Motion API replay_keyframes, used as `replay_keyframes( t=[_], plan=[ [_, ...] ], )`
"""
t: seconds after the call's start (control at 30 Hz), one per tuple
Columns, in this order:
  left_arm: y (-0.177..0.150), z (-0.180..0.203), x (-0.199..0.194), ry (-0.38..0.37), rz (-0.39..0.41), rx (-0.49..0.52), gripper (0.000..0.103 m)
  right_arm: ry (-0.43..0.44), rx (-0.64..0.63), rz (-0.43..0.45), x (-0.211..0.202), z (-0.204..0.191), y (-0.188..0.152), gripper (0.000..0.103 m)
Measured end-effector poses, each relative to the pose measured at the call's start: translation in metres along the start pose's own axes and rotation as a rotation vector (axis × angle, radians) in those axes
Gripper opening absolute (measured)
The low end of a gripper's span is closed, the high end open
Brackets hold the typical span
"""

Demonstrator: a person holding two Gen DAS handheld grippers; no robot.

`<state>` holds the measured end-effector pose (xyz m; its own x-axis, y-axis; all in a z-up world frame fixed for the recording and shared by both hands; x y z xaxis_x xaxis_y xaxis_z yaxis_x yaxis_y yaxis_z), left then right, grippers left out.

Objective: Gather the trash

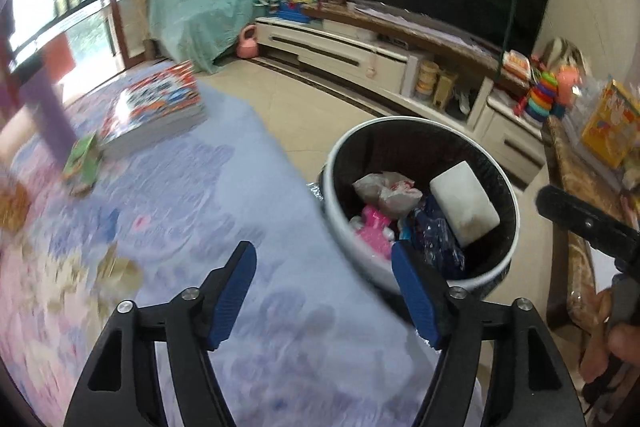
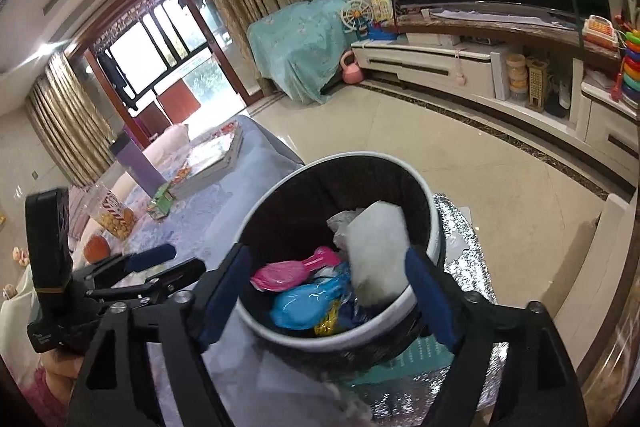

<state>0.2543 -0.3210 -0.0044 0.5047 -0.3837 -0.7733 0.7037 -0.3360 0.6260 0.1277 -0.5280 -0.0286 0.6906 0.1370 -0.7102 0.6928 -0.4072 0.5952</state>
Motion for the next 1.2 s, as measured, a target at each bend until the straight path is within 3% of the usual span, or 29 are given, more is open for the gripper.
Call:
replay_keyframes(
  t=[0.3,0.63,0.7,0.77,0.87,1.2],
  plan=[
    [-0.077,-0.038,-0.074,0.025,0.115,-0.129,0.079,0.017,0.064,0.043,-0.027,-0.034,-0.045,0.094],
    [-0.133,-0.044,-0.155,0.095,0.268,-0.143,0.080,-0.045,-0.060,0.157,-0.064,-0.096,-0.086,0.095],
    [-0.143,-0.042,-0.171,0.120,0.306,-0.134,0.083,-0.056,-0.096,0.206,-0.079,-0.110,-0.086,0.095],
    [-0.155,-0.039,-0.184,0.156,0.352,-0.128,0.097,-0.059,-0.125,0.273,-0.095,-0.121,-0.087,0.103],
    [-0.175,-0.033,-0.196,0.225,0.410,-0.121,0.102,-0.091,-0.174,0.379,-0.114,-0.133,-0.099,0.103],
    [-0.211,-0.016,-0.194,0.360,0.480,-0.102,0.103,-0.161,-0.204,0.392,-0.096,-0.137,-0.129,0.103]
  ],
)
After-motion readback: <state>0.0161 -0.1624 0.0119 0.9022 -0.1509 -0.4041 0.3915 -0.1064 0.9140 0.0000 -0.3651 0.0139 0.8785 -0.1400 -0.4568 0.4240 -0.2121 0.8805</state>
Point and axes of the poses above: each gripper's, at about its wrist camera, not at the fingertips, and x roughly the way its jaws point, z to its right, y to its top, the point moved 1 cm from there along x, roughly the way its jaws point, and after that the axes turned 2 degrees about -z, right-handed, at the moved point
